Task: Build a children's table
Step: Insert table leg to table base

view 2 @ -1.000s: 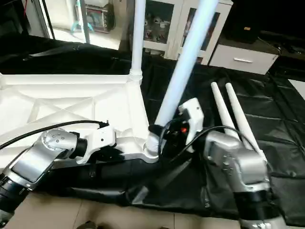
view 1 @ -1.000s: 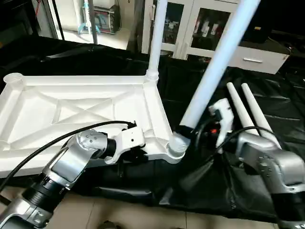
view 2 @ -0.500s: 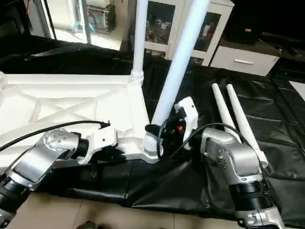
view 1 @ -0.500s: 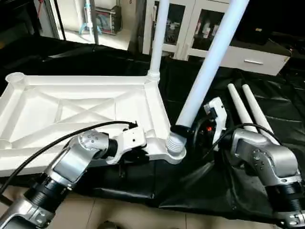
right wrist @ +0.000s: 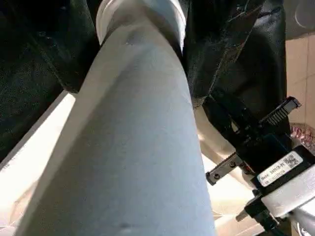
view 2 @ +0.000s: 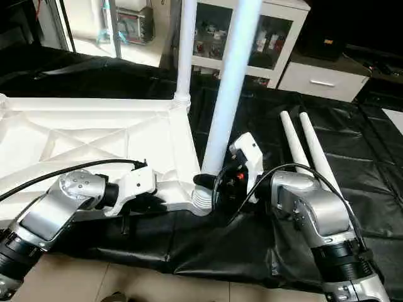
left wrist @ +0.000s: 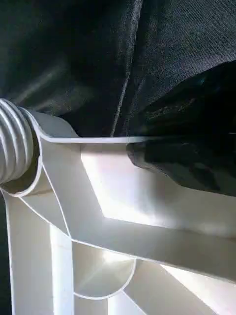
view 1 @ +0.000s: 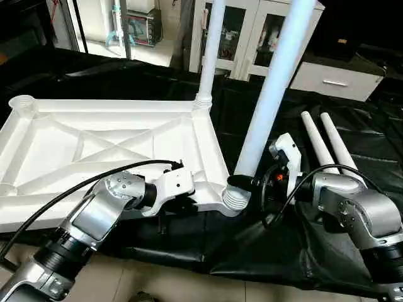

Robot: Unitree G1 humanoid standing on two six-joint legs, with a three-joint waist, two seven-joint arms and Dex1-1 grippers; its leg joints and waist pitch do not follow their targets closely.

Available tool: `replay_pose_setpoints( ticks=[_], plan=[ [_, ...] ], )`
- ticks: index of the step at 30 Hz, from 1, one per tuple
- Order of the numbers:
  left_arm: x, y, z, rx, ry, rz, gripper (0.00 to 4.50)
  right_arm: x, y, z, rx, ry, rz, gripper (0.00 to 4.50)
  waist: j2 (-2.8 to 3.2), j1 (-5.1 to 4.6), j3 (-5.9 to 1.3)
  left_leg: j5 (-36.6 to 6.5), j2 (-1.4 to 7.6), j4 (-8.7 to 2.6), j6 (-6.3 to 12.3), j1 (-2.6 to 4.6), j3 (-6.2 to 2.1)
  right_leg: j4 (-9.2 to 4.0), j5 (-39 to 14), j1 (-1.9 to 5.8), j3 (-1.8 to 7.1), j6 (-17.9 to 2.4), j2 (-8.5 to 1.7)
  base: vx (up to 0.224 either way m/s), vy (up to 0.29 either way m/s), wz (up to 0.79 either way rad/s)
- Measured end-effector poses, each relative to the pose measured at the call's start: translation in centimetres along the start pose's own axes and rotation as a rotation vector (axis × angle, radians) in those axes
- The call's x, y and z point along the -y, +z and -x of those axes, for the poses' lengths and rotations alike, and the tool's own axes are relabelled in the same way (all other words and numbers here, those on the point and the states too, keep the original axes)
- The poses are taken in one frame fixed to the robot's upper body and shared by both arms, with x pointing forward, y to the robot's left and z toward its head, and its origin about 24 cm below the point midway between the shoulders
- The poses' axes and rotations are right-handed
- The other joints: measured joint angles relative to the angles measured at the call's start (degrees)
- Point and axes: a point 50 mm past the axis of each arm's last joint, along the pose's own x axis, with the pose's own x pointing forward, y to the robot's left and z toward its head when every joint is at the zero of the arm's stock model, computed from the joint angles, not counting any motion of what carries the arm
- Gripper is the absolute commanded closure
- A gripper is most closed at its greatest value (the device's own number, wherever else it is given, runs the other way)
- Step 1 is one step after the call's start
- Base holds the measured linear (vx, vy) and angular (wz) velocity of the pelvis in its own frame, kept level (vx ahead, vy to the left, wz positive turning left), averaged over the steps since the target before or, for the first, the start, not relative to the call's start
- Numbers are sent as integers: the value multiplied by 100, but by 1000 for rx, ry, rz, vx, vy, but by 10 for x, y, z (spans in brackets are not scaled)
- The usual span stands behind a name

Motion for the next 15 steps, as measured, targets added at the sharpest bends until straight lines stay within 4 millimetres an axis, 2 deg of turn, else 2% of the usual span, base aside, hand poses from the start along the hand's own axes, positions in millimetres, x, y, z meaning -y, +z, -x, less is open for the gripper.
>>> replay_pose_setpoints(
  ticks=[15],
  plan=[
    [0,-1,0,-8,4,-3,443,5,-2,-12,15,-5,26,261,-33,-11,-22,0,0,0,0,1,-2,0,0,0,-1,0,0,0,0,0]
  ],
)
